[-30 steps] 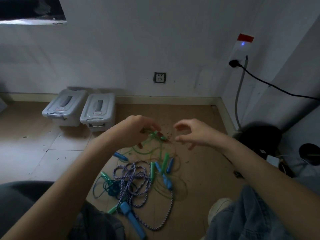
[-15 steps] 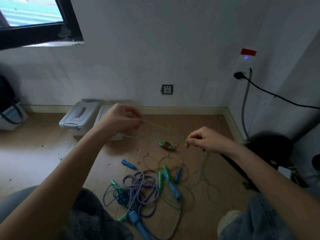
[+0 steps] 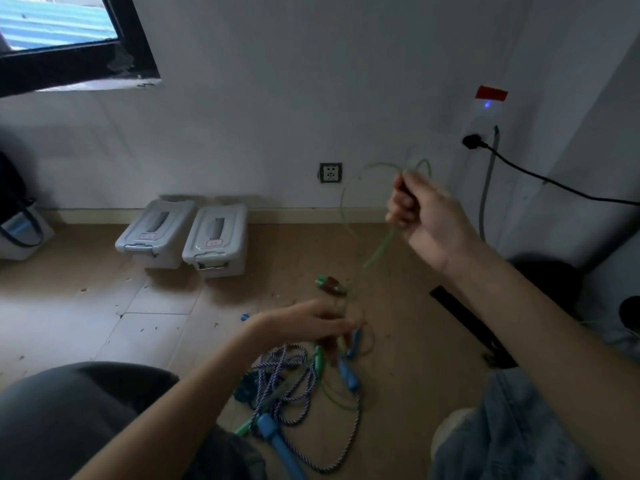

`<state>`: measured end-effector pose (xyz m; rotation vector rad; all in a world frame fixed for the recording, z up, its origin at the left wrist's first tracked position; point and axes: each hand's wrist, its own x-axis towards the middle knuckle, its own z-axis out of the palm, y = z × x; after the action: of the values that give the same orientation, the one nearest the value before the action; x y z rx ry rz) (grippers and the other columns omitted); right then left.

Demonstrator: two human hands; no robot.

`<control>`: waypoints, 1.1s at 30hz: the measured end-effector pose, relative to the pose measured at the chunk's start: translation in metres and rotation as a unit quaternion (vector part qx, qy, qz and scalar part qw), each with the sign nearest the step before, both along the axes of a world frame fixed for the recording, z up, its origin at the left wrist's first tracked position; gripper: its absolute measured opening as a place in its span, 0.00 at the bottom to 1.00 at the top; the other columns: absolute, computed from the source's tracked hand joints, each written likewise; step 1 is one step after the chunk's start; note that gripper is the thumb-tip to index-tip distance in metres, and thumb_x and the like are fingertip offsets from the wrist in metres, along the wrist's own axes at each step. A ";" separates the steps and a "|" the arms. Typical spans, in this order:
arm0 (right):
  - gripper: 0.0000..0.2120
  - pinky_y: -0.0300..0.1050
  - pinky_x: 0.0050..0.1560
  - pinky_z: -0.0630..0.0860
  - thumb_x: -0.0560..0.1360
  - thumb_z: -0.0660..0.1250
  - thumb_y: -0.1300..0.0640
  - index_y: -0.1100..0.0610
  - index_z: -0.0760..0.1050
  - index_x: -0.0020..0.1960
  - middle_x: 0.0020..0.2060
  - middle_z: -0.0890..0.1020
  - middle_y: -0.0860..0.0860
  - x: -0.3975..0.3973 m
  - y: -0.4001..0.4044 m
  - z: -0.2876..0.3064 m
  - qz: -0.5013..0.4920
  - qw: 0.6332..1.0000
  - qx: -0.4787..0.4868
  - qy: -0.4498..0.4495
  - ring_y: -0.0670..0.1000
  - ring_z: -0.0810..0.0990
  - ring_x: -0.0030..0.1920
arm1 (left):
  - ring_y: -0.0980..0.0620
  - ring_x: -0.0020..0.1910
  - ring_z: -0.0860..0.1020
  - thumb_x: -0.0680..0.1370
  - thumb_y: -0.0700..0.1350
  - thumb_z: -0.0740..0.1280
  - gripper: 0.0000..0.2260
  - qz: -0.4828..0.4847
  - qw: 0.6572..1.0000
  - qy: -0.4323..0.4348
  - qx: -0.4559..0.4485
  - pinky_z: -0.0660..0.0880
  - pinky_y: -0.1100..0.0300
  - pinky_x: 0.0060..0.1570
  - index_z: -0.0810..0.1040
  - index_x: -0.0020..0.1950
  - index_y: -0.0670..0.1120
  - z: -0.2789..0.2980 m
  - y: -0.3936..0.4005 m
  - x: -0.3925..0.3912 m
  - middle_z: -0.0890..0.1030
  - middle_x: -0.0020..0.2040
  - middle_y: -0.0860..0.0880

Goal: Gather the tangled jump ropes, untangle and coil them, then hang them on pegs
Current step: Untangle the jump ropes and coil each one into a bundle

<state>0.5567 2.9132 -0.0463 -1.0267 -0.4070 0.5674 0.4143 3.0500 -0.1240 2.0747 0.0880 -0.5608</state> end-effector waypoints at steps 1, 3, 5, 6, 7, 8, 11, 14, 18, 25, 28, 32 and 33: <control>0.15 0.33 0.23 0.64 0.81 0.53 0.56 0.57 0.70 0.38 0.23 0.68 0.44 0.009 -0.006 -0.004 -0.045 0.996 -0.058 -0.053 0.42 0.63 0.22 | 0.60 0.29 0.74 0.79 0.53 0.57 0.17 -0.023 0.992 0.019 0.123 0.71 0.71 0.33 0.79 0.48 0.43 -0.003 0.009 -0.002 0.80 0.36 0.51; 0.14 0.32 0.26 0.67 0.81 0.54 0.56 0.58 0.73 0.41 0.29 0.71 0.47 0.019 -0.016 -0.018 -0.060 0.947 -0.268 -0.168 0.42 0.68 0.25 | 0.58 0.28 0.69 0.81 0.50 0.55 0.17 -0.002 0.970 0.037 0.240 0.68 0.69 0.30 0.78 0.50 0.40 -0.002 0.027 -0.005 0.76 0.37 0.47; 0.12 0.38 0.36 0.71 0.80 0.58 0.55 0.63 0.75 0.51 0.40 0.75 0.52 0.014 -0.017 -0.039 0.074 0.819 -0.514 -0.242 0.48 0.75 0.38 | 0.57 0.27 0.67 0.81 0.47 0.56 0.12 0.031 0.982 -0.002 0.186 0.67 0.67 0.27 0.75 0.47 0.43 0.013 0.032 -0.002 0.71 0.35 0.50; 0.14 0.41 0.40 0.70 0.79 0.60 0.53 0.64 0.74 0.53 0.44 0.75 0.53 0.008 -0.016 -0.046 0.139 0.725 -0.609 -0.290 0.52 0.76 0.45 | 0.58 0.26 0.67 0.80 0.46 0.57 0.09 0.031 0.986 -0.032 0.163 0.67 0.68 0.26 0.74 0.45 0.45 0.023 0.030 0.000 0.70 0.34 0.51; 0.16 0.42 0.42 0.69 0.77 0.63 0.50 0.64 0.73 0.54 0.46 0.75 0.53 0.003 -0.016 -0.049 0.180 0.648 -0.658 -0.339 0.53 0.75 0.50 | 0.60 0.25 0.66 0.80 0.45 0.59 0.07 0.026 0.988 -0.057 0.141 0.66 0.69 0.24 0.73 0.44 0.47 0.033 0.026 0.004 0.70 0.33 0.51; 0.17 0.41 0.44 0.69 0.76 0.65 0.49 0.61 0.73 0.56 0.50 0.75 0.52 -0.002 -0.014 -0.048 0.204 0.637 -0.647 -0.365 0.52 0.75 0.53 | 0.62 0.24 0.66 0.79 0.45 0.60 0.07 0.020 0.991 -0.073 0.113 0.65 0.70 0.24 0.73 0.42 0.48 0.039 0.022 0.009 0.70 0.32 0.52; 0.19 0.32 0.52 0.73 0.74 0.67 0.53 0.52 0.70 0.65 0.59 0.78 0.46 -0.018 -0.012 -0.028 0.337 0.791 -0.438 -0.261 0.42 0.77 0.55 | 0.63 0.22 0.65 0.79 0.46 0.60 0.08 0.022 0.995 -0.087 0.041 0.65 0.70 0.24 0.75 0.42 0.48 0.055 0.011 0.018 0.70 0.30 0.55; 0.06 0.35 0.43 0.78 0.76 0.65 0.58 0.56 0.77 0.52 0.41 0.82 0.51 -0.026 -0.011 -0.017 0.296 0.839 -0.365 -0.275 0.44 0.81 0.40 | 0.61 0.25 0.66 0.79 0.48 0.59 0.10 0.049 0.994 -0.097 -0.001 0.66 0.69 0.27 0.74 0.41 0.46 0.058 0.014 0.020 0.70 0.30 0.54; 0.08 0.38 0.36 0.78 0.77 0.62 0.62 0.56 0.77 0.41 0.29 0.76 0.46 -0.005 -0.016 -0.006 0.023 0.937 -0.278 -0.211 0.41 0.75 0.27 | 0.56 0.28 0.71 0.80 0.45 0.57 0.13 0.039 0.996 -0.067 0.051 0.71 0.67 0.33 0.73 0.38 0.44 0.038 0.025 0.007 0.72 0.31 0.51; 0.08 0.42 0.33 0.69 0.78 0.62 0.60 0.58 0.76 0.41 0.25 0.73 0.47 0.014 -0.021 -0.038 -0.183 0.786 -0.441 -0.394 0.47 0.73 0.26 | 0.61 0.23 0.70 0.80 0.44 0.57 0.12 0.071 0.983 -0.074 0.150 0.69 0.70 0.26 0.74 0.39 0.46 0.043 0.048 0.008 0.73 0.29 0.52; 0.08 0.41 0.34 0.69 0.77 0.62 0.61 0.63 0.79 0.45 0.28 0.75 0.51 0.020 -0.026 -0.045 -0.169 0.761 -0.501 -0.376 0.50 0.73 0.28 | 0.64 0.22 0.69 0.79 0.44 0.60 0.10 0.062 0.988 -0.071 0.121 0.68 0.73 0.25 0.77 0.40 0.47 0.054 0.061 0.001 0.73 0.28 0.54; 0.14 0.42 0.50 0.73 0.76 0.64 0.60 0.59 0.77 0.61 0.55 0.81 0.57 0.010 -0.027 -0.061 0.022 0.672 -0.642 -0.368 0.53 0.79 0.52 | 0.63 0.25 0.69 0.79 0.40 0.60 0.09 0.041 0.995 -0.002 0.092 0.69 0.70 0.28 0.79 0.47 0.48 0.042 0.062 -0.008 0.73 0.32 0.53; 0.19 0.42 0.54 0.71 0.76 0.65 0.60 0.56 0.71 0.67 0.64 0.75 0.55 0.005 -0.026 -0.062 0.075 0.662 -0.644 -0.377 0.53 0.75 0.59 | 0.61 0.26 0.69 0.79 0.40 0.59 0.09 0.051 0.996 0.012 0.069 0.70 0.70 0.28 0.79 0.49 0.46 0.036 0.057 -0.008 0.74 0.33 0.52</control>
<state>0.5618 2.8870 -0.1087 -2.6848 -0.8611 0.5153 0.4065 3.1070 -0.0883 2.1839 0.2530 -0.5306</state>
